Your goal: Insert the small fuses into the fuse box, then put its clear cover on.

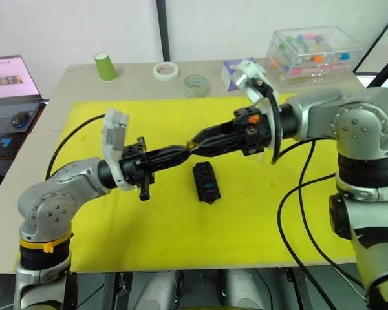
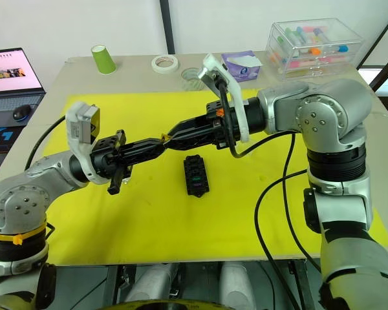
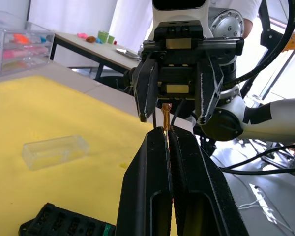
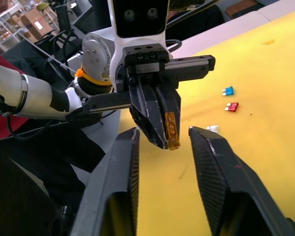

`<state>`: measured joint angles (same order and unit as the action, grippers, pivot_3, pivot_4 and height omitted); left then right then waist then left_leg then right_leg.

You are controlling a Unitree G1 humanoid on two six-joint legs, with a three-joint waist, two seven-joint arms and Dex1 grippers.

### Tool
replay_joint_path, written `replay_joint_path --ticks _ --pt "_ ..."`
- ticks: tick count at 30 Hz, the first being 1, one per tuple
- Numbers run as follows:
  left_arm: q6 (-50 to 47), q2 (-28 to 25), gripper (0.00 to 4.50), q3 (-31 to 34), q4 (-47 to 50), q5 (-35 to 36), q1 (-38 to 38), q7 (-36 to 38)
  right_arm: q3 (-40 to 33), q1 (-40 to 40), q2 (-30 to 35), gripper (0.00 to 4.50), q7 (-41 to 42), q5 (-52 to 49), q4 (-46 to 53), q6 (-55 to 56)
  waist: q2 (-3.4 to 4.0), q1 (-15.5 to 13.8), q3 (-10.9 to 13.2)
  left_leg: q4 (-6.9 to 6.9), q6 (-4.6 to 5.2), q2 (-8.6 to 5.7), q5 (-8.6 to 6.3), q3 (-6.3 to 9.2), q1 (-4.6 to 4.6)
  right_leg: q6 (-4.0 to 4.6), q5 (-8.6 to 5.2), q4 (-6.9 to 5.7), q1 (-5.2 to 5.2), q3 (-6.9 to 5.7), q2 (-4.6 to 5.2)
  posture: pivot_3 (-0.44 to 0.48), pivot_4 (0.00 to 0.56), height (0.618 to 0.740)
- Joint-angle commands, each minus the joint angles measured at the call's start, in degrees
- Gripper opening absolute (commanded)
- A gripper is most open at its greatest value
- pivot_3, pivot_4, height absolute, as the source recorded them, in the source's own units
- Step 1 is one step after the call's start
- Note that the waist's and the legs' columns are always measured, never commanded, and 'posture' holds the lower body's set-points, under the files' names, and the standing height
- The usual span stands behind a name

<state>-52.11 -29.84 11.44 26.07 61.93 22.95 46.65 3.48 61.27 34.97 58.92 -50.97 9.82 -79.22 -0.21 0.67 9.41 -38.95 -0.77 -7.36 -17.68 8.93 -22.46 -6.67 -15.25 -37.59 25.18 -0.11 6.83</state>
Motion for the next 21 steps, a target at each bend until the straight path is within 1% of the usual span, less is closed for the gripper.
replay_joint_path --ticks 1,11,14,15,17,18,21 --pt "1.51 -0.74 0.00 0.12 1.01 1.15 0.15 0.33 -0.48 0.55 1.19 1.84 0.38 -0.94 1.04 0.78 0.00 0.00 0.00 0.00 0.00 0.00 0.00 0.00 0.00 0.00 0.00 0.00 0.00 0.00 0.00 0.000 0.150 0.740" --pt "2.59 -1.20 0.00 -0.34 0.94 1.16 -0.16 0.19 0.46 0.24 2.13 1.84 0.96 -0.66 1.08 1.93 0.00 -0.01 0.00 0.00 0.00 0.00 0.00 0.00 0.00 0.00 0.00 0.00 0.00 0.00 0.00 0.000 0.150 0.740" --pt "2.72 -1.33 0.00 -0.39 0.94 1.12 -0.25 0.17 0.91 0.17 2.52 1.27 1.22 -0.41 1.12 2.37 0.00 -0.01 0.00 0.00 0.00 0.00 0.00 0.00 0.00 0.00 0.00 0.00 0.00 0.00 0.00 0.000 0.150 0.740" --pt "2.76 -1.37 0.00 -0.40 0.96 1.11 -0.31 0.17 0.96 0.19 2.56 0.98 1.23 -0.45 1.10 2.43 0.00 -0.01 0.00 0.00 0.00 0.00 0.00 0.00 0.00 0.00 0.00 0.00 0.00 0.00 0.00 0.000 0.150 0.740" --pt "2.79 -1.46 0.00 -0.44 1.01 1.11 -0.39 0.16 1.11 0.22 2.67 0.25 1.28 -0.54 1.03 2.64 0.00 0.00 0.00 0.01 0.00 0.00 0.00 0.00 0.00 0.00 0.00 0.00 0.00 0.00 0.00 0.000 0.150 0.740" --pt "2.81 -1.51 0.00 -0.49 1.04 1.07 -0.42 0.16 1.20 0.23 2.71 0.02 1.29 -0.56 1.01 2.74 0.00 -0.01 0.00 0.01 0.00 0.00 0.00 0.00 0.00 0.00 0.00 0.00 0.00 0.00 0.00 0.000 0.150 0.740" --pt "2.90 -1.62 0.00 -0.57 1.09 1.00 -0.59 0.13 1.51 0.25 2.56 0.02 0.94 -0.48 1.10 2.88 0.00 -0.03 0.00 0.01 0.00 0.00 0.00 0.00 0.00 0.00 0.00 0.00 0.00 0.00 0.00 0.000 0.150 0.740"
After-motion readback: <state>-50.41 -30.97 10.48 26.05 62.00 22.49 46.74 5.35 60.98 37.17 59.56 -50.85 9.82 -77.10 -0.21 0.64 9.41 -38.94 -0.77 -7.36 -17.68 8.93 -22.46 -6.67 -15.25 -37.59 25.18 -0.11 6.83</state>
